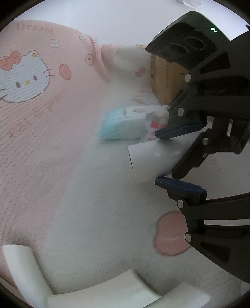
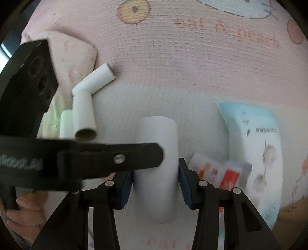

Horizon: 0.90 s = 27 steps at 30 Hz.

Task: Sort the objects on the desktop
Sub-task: 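Close both grippers on the white tube and lift it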

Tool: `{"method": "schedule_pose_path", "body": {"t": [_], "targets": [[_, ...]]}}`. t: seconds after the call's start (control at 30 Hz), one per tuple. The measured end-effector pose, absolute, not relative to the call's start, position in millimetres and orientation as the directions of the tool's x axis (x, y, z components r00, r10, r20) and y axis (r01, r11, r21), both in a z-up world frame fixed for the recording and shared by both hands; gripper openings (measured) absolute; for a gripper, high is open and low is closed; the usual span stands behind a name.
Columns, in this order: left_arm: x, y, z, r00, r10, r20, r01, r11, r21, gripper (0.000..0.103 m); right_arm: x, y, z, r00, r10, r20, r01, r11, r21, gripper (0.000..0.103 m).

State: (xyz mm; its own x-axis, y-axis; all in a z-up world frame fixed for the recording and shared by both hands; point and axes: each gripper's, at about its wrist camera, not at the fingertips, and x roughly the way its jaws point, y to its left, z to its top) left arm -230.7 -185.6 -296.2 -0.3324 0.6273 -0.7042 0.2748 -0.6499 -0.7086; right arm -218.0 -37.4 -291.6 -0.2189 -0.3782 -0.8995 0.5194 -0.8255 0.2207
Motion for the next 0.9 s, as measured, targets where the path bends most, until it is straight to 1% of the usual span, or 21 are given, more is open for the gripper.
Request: {"method": "schedule_pose_path", "body": {"t": [0.07,0.13,0.17,0.3,0.53,0.67,0.9], "targets": [[-221.0,-178.5,-297.4,-0.328,0.627,-0.707,0.279,-0.650,-0.706,0.046,-205.1,-40.6,-289.6,-0.229,-0.336,-0.914,0.524,-0.833,0.175,0.042],[-210.3,-169.5,-297.3,-0.323,0.617,-0.718,0.278,-0.663,-0.695,0.046,-200.3,-43.7,-292.9,-0.221,-0.319,-0.922,0.522,-0.837,0.164,0.042],[-203.9,-166.9,-297.3,-0.319,0.613,-0.723,0.275,-0.670,-0.689,0.046,-195.6,-26.4,-291.7,-0.212,-0.321,-0.923,0.512,-0.841,0.175,0.042],[-178.4,-149.5,-294.1,-0.309,0.597,-0.740,0.271,-0.691,-0.670,0.046,-173.2,-11.1,-293.1,-0.202,-0.339,-0.919,0.478,-0.853,0.210,0.041],[-138.3,-113.2,-298.3,-0.272,0.631,-0.727,0.272,-0.674,-0.687,0.046,-125.3,15.2,-292.3,-0.218,-0.299,-0.929,0.460,-0.871,0.173,0.041],[-127.5,-96.1,-301.2,-0.227,0.627,-0.745,0.249,-0.703,-0.667,0.046,-103.9,35.2,-297.0,-0.199,-0.287,-0.937,0.406,-0.894,0.187,0.041],[-119.5,-84.5,-308.4,-0.194,0.615,-0.764,0.269,-0.716,-0.644,0.046,-85.9,43.4,-313.2,-0.166,-0.266,-0.950,0.399,-0.899,0.182,0.042]]}}
